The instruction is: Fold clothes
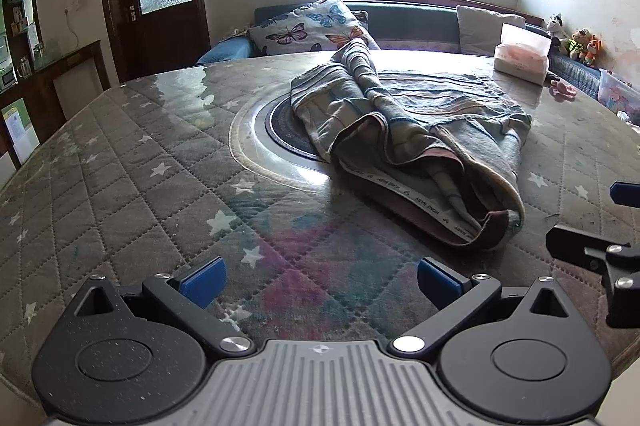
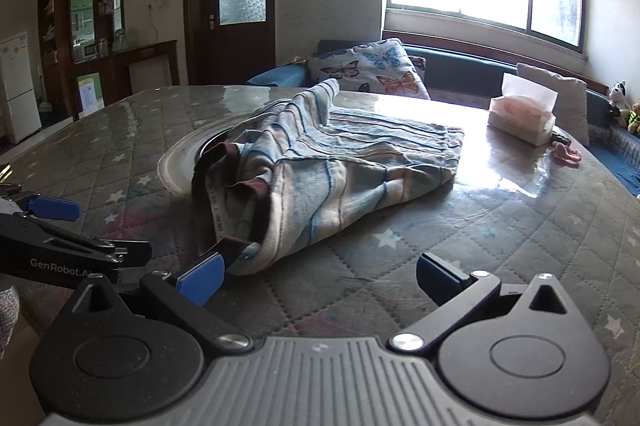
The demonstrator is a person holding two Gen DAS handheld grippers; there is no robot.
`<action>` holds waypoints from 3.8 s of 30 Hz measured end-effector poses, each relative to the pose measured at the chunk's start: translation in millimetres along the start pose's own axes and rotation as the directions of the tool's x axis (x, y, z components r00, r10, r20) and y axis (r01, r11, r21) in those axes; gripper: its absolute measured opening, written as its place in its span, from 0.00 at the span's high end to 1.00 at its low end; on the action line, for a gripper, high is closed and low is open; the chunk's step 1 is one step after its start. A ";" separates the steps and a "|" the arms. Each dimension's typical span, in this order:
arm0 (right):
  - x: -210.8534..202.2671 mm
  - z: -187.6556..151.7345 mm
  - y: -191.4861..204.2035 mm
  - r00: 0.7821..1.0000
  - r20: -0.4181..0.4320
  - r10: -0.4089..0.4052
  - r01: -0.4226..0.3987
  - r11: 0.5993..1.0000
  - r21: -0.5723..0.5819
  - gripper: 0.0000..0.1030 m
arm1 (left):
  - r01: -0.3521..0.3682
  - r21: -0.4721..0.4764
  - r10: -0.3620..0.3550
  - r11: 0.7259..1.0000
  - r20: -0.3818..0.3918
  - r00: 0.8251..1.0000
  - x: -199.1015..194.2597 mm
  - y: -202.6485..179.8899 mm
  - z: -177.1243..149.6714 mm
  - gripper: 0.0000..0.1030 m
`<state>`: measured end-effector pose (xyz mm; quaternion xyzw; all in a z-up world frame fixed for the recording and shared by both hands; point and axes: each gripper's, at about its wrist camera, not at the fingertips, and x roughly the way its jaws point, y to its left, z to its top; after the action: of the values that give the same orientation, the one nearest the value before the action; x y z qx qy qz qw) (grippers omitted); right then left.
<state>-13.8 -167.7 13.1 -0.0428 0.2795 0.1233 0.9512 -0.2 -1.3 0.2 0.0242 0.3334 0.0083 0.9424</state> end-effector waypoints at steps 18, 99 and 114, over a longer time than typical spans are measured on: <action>-0.8 -5.9 4.8 1.000 -0.010 -0.002 0.002 1.000 0.018 0.00 | 0.007 0.015 -0.007 1.000 -0.025 1.000 0.6 -12.9 -0.1 0.00; 129.2 106.4 -39.4 0.993 -0.116 0.015 -0.010 0.999 0.046 0.36 | -0.054 -0.005 0.054 0.999 -0.018 0.998 97.6 41.9 121.0 0.32; 201.1 126.4 -18.6 0.969 -0.199 0.145 -0.130 0.988 0.089 0.59 | 0.009 -0.005 -0.010 1.000 -0.076 0.997 174.8 44.4 169.2 0.43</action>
<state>220.4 -124.3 10.5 0.0002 0.3829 0.1732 0.9074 242.1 41.8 24.1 0.0201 0.3691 0.0054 0.9291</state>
